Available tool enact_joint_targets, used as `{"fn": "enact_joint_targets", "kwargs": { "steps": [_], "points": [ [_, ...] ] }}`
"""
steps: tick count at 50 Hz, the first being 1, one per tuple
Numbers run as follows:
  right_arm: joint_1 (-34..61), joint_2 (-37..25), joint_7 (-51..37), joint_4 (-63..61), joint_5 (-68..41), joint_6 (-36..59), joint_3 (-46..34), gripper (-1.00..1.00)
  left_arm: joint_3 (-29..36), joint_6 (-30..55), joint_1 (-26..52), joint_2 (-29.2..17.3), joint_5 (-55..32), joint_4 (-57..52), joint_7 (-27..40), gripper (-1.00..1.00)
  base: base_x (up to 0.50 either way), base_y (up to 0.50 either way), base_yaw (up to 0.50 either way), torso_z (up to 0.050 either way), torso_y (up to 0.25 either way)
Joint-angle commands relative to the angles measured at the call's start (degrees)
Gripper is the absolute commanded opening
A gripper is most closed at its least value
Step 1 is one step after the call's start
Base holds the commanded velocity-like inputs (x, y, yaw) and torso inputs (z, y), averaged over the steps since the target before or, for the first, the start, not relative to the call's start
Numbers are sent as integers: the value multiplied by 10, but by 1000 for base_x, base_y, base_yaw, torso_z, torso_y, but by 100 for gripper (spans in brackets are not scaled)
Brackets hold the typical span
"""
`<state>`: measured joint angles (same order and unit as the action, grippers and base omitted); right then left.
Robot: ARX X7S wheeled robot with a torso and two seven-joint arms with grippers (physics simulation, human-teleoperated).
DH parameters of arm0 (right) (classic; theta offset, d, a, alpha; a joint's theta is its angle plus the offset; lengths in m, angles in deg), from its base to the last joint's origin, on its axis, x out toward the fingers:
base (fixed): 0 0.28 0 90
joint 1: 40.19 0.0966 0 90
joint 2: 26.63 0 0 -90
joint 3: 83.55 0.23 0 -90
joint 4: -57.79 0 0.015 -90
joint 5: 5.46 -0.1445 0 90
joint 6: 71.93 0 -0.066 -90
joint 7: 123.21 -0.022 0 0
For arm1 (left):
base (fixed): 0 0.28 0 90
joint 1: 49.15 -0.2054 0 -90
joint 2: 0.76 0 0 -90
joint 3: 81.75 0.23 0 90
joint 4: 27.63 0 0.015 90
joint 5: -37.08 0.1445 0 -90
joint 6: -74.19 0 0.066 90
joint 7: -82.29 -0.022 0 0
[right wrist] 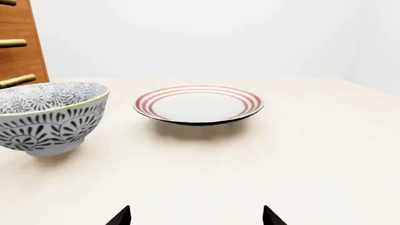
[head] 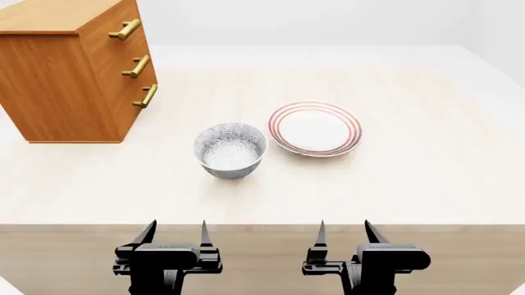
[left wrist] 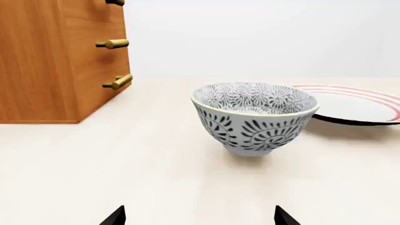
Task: Open the bottom drawer of the cabinet.
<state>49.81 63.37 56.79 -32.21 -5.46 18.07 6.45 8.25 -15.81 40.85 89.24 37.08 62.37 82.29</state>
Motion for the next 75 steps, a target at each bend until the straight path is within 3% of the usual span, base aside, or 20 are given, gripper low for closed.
{"fn": "enact_joint_targets", "kwargs": {
  "steps": [1,30,34,35,39,41,75],
  "points": [
    [0,-8,-18,-1,-9,2,-9,100,10,5,1,-10,-14,-2,6,100,0,0,0,0,0],
    [3,-41,-72,-7,-39,16,-48,100,43,16,13,-45,-45,15,42,100,0,207,0,0,0],
    [21,-53,-84,-57,-20,93,-58,100,56,97,31,-56,-48,-32,40,100,0,0,0,0,0],
    [37,-61,-76,-124,-36,169,-52,100,54,165,49,-62,-63,-89,37,100,0,0,0,0,0],
    [97,-81,-84,-307,-65,346,-33,100,50,309,126,-78,-71,-208,48,100,0,0,0,0,0],
    [124,-87,-101,-353,-53,412,-38,100,43,345,150,-79,-85,-239,47,100,0,0,0,0,0],
    [111,-95,-104,-326,-78,366,-34,100,60,308,153,-94,-86,-193,56,100,483,0,0,0,0]
  ]
}}
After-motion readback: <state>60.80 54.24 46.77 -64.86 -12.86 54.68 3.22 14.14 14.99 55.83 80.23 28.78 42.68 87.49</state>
